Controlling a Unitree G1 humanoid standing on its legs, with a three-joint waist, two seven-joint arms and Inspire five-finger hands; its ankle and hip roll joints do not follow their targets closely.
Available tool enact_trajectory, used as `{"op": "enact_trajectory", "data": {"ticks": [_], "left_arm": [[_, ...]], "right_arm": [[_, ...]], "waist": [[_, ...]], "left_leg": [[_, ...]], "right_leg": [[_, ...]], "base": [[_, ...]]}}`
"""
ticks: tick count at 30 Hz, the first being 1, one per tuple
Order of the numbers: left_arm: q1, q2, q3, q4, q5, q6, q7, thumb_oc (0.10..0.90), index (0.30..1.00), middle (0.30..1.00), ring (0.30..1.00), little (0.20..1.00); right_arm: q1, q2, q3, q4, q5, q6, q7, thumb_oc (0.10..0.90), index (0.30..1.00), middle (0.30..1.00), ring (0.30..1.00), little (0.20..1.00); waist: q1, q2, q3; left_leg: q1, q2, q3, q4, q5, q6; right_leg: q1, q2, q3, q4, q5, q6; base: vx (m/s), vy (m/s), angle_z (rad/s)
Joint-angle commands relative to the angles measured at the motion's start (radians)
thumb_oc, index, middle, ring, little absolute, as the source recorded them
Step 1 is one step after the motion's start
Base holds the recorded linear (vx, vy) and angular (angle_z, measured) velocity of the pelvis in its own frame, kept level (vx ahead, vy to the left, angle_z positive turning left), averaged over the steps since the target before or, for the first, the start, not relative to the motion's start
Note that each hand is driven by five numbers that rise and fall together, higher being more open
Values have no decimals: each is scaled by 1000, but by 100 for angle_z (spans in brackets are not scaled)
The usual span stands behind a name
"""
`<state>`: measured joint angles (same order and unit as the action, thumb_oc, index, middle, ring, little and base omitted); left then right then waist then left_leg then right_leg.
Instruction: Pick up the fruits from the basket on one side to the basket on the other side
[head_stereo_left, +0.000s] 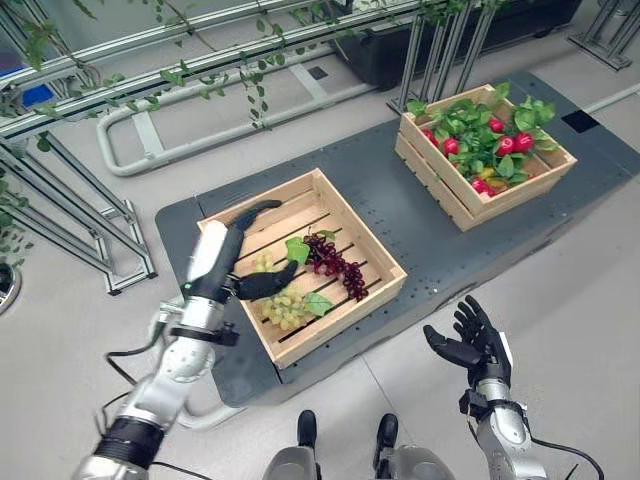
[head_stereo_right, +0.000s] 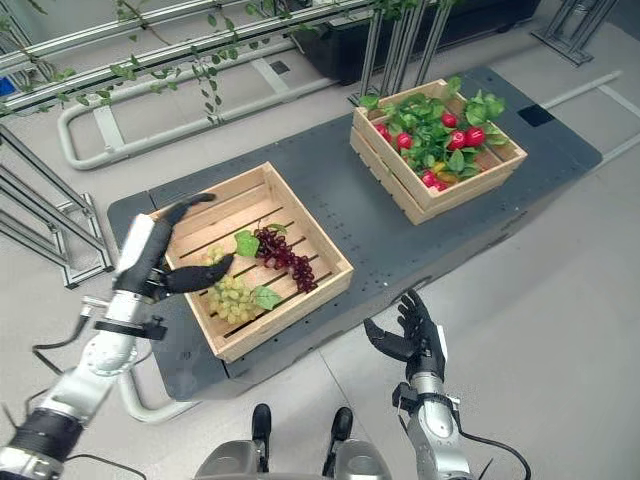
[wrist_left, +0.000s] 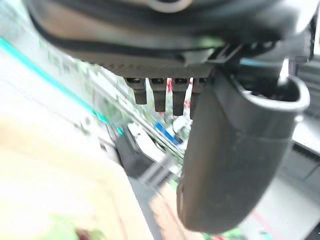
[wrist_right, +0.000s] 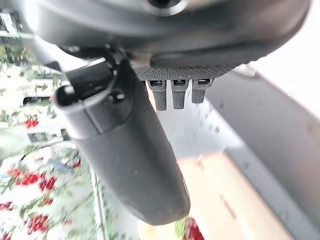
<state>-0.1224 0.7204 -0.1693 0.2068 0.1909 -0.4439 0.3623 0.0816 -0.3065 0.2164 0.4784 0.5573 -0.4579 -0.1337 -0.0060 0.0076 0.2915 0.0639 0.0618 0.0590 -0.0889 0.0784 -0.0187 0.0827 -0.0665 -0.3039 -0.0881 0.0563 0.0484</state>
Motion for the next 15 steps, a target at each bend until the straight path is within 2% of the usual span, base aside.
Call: {"op": "enact_trajectory", "data": {"ticks": [1,4,8,13,15], "left_arm": [[-55,30,26,-39,0,-27,94,800,900,900,900,900],[-113,55,44,-42,35,33,182,800,900,900,900,900],[-178,92,25,7,35,107,205,800,900,900,900,900],[-290,146,-75,120,85,155,193,800,900,900,900,900],[-378,180,-140,184,90,157,205,800,900,900,900,900]], "right_arm": [[-21,-65,-37,-82,-13,-43,57,800,900,900,900,900],[-47,-93,-27,-73,-15,-33,60,800,900,900,900,900],[-80,-119,-9,-72,-9,-21,63,800,900,900,900,900],[-129,-167,22,-81,14,-21,89,800,900,900,900,900],[-185,-210,41,-79,48,-33,107,800,900,900,900,900]], "waist": [[16,1,-87],[9,12,-60],[-2,28,-32],[-24,35,26],[-33,34,72]], "left_leg": [[1,-7,33,18,-59,3],[-40,-14,37,72,-73,-1],[-68,-20,43,98,-80,-5],[-122,-26,55,156,-93,-7],[-178,-30,63,217,-104,-8]], "right_leg": [[-15,-58,16,129,-109,6],[-43,-68,27,146,-116,1],[-67,-71,42,165,-126,-3],[-119,-76,66,206,-139,-5],[-170,-78,79,255,-149,-9]], "base": [[-3,104,12],[-57,108,-3],[-75,126,-1],[-108,111,-9],[-189,120,-4]]}}
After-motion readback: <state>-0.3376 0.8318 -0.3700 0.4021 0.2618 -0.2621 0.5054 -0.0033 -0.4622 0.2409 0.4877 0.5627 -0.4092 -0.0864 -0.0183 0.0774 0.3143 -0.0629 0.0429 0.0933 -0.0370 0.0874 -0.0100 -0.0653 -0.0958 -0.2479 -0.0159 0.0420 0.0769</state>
